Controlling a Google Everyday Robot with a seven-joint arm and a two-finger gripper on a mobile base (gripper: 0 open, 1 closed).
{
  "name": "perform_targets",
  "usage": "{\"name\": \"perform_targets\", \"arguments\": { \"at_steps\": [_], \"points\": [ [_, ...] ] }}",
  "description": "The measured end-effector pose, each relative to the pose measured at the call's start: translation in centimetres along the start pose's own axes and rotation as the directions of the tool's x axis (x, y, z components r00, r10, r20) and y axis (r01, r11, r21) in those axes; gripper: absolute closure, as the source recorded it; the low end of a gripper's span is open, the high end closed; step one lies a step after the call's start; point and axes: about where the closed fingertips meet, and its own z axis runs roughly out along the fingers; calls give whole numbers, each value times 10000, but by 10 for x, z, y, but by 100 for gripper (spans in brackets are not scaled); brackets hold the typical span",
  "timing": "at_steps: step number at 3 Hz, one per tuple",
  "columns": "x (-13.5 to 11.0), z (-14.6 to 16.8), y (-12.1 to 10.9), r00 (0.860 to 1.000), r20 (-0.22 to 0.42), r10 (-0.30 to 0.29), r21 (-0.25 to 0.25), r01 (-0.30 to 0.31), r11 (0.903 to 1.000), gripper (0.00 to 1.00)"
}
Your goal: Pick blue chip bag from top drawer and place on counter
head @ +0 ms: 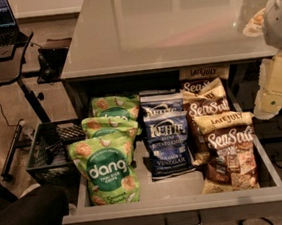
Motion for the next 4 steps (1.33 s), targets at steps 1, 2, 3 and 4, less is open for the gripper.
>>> {"name": "perform_targets", "arguments": {
  "at_steps": [1, 2, 3, 4],
  "points": [
    [0, 0, 0, 10000, 1, 1, 1, -1, 10000, 0],
    [1, 16, 4, 9997, 88, 206, 71, -207, 9998, 0],
    [14, 59, 21, 9982, 456, 388, 22, -389, 9992, 0],
    [25, 107, 25, 9939, 904, 637, -76, -633, 9980, 0]
  ]
}}
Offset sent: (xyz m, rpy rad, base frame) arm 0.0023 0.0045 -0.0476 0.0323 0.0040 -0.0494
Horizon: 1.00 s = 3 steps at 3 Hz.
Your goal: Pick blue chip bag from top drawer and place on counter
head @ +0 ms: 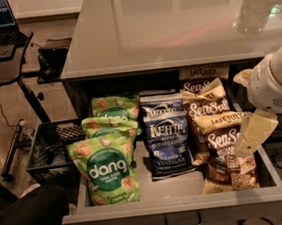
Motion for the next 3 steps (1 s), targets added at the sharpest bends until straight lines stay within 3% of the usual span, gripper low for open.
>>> {"name": "perform_targets", "arguments": {
  "at_steps": [1, 2, 3],
  "points": [
    [3, 29, 0, 9988, 473, 101, -55, -98, 9999, 0],
    [2, 29, 1, 9988, 483, 95, -51, -93, 9999, 0],
    [-6, 50, 4, 9981, 565, -226, 78, 222, 9997, 0]
  ]
}}
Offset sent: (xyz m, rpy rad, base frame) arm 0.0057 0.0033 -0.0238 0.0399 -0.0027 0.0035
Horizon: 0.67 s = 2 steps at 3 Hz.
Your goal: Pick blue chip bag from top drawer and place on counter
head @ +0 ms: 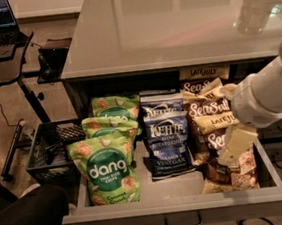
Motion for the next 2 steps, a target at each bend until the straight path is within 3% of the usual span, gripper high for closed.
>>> {"name": "perform_targets", "arguments": {
  "at_steps": [1, 2],
  "points": [
    [-6, 18, 3, 9995, 77, -291, 77, 291, 9995, 0],
    [-30, 58, 8, 9902, 611, -1258, 48, 1257, 9921, 0]
  ]
}}
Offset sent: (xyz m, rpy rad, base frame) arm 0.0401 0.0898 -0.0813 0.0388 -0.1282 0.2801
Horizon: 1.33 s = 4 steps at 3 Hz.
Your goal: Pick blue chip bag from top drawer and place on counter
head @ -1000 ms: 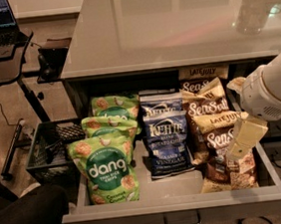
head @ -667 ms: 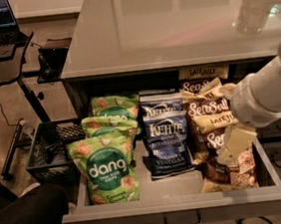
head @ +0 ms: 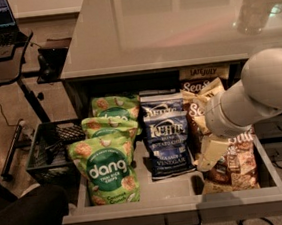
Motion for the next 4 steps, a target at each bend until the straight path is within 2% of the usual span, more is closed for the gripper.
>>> {"name": "perform_targets", "arguments": {
  "at_steps": [1, 2, 4],
  "points": [
    [-19, 28, -3, 9951, 507, -848, 78, 845, 9964, 0],
    [-19, 28, -3, 9951, 511, -852, 78, 849, 9964, 0],
    [-37, 71, -12, 9809, 1198, -1532, 59, 1536, 9881, 0]
  ]
}}
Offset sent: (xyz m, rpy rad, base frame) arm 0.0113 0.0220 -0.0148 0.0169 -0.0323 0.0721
